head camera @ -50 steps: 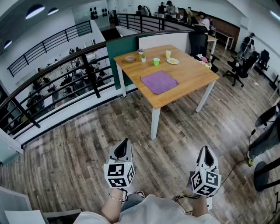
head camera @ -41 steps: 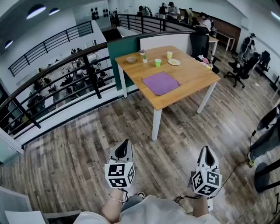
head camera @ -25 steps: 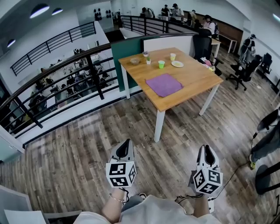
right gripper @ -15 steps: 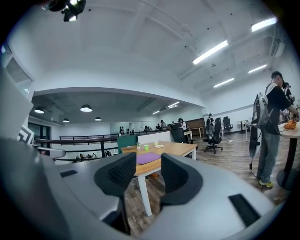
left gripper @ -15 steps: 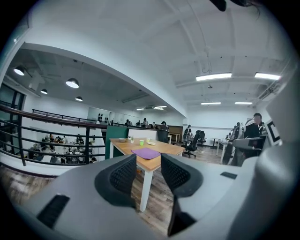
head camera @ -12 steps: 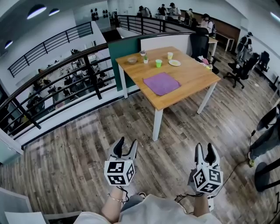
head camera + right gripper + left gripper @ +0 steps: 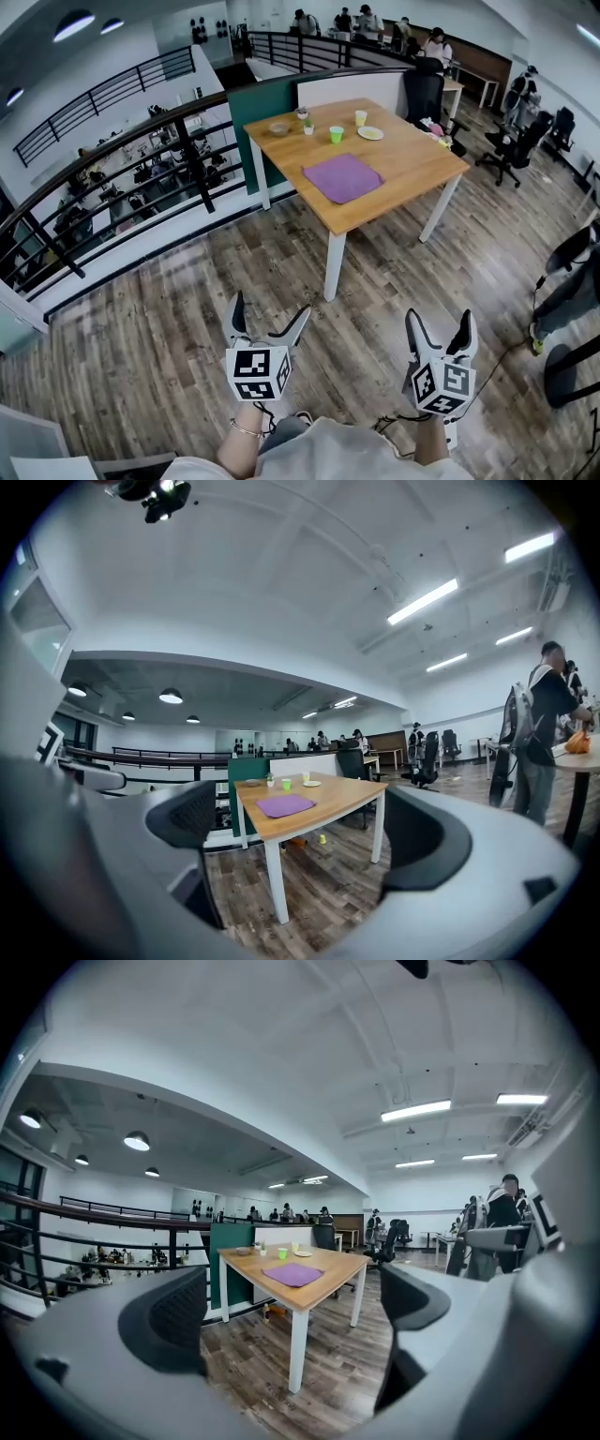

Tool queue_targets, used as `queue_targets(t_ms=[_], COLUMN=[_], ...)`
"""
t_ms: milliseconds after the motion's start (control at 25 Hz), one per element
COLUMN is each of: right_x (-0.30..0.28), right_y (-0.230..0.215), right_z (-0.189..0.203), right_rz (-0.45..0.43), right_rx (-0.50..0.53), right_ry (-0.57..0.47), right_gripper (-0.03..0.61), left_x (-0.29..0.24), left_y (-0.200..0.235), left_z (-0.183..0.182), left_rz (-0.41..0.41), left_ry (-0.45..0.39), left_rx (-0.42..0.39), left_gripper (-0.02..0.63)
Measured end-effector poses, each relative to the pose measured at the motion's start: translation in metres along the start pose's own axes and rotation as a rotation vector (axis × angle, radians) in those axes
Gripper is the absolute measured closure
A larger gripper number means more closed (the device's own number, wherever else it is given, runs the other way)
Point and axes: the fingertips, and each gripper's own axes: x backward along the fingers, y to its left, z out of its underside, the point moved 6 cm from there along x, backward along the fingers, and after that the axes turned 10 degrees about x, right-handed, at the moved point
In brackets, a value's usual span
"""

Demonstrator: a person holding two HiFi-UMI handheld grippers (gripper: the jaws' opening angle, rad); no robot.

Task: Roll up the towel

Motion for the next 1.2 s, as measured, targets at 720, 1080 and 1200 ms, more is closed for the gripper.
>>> queue_targets(t_ms=[720,1080,1200], right_x=[0.014,-0.034,-0.061], right_y=[-0.024,-0.019,-0.018], right_z=[0.030,0.029,0.031], right_rz=[-0.019,-0.016,-0.013], right_rx=[-0.012,-0.009,-0.010], right_ry=[0.076,0.091,0.103], right_gripper=[-0.005,0.000,0.007], left_x=[0.004,-0.040,-0.068], left_y=[-0.016,0.004,0.013], left_z=[0.021,0.008,0.008], left_rz=[-0.044,-0.049,-0.041], left_ry=[0.030,0.022,0.032], left_rx=[0.058,0.075,0.076], left_gripper=[0.029,0.029,0.029])
